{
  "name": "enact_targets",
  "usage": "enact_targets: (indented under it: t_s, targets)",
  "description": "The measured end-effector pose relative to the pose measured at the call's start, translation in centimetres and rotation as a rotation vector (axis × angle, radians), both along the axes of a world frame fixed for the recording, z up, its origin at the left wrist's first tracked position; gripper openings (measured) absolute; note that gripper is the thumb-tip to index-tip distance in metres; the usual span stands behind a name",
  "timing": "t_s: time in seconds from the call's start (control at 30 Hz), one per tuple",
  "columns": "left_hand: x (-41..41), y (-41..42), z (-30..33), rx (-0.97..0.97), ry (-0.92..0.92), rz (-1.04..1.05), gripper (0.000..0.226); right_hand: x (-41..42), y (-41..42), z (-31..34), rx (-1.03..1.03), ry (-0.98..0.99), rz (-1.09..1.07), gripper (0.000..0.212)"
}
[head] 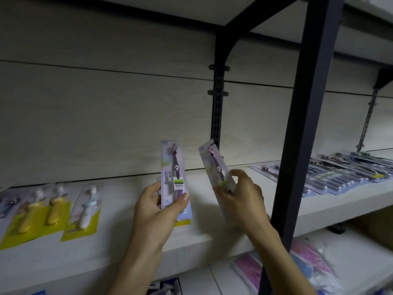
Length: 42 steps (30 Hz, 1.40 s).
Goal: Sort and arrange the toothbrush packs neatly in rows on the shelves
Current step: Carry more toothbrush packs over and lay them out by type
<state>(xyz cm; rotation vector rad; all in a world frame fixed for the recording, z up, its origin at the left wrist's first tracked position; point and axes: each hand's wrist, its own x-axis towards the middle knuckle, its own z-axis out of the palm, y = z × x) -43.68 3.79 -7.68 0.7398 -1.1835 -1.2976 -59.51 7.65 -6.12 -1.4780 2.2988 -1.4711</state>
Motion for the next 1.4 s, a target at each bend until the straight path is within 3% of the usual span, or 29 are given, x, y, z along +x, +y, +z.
enact_targets:
  t_s: [0.27, 0.53, 0.73, 0.97, 1.2, 1.4]
  targets:
    - [-1.8, -0.7, 0.0, 0.029, -0.001, 0.04, 0.036, -1.6, -2.7, -0.3, 0.142, 0.015, -0.072, 0.032]
    - [-1.6, -0.5, -0.6, -0.029, 0.006, 0.134, 0.036, -2.1, -3.1, -0.8, 0.133, 0.117, -0.087, 0.031]
    - [-1.7, -0.4, -0.8, -0.037, -0.016, 0.129, 0.053, -2.7, -3.6, -1.5, 0.126, 0.171, -0.115, 0.028]
    - [-1.4, -0.4, -0.8, -0.044, -0.036, 0.087, 0.044, -2.9, -3.8, -1.5, 0.164, 0.25, -0.158, 0.031]
    - [-1.2, -0.2, -0.8, -0.085, -0.11, 0.079, 0.04, -2.6, -3.7, -1.8, 0.249, 0.246, -0.213, 0.043]
    - [-1.7, -0.2, -0.7, -0.074, -0.188, 0.059, 0.026, -2.6, -3.4, -1.8, 0.229, 0.197, -0.189, 0.041]
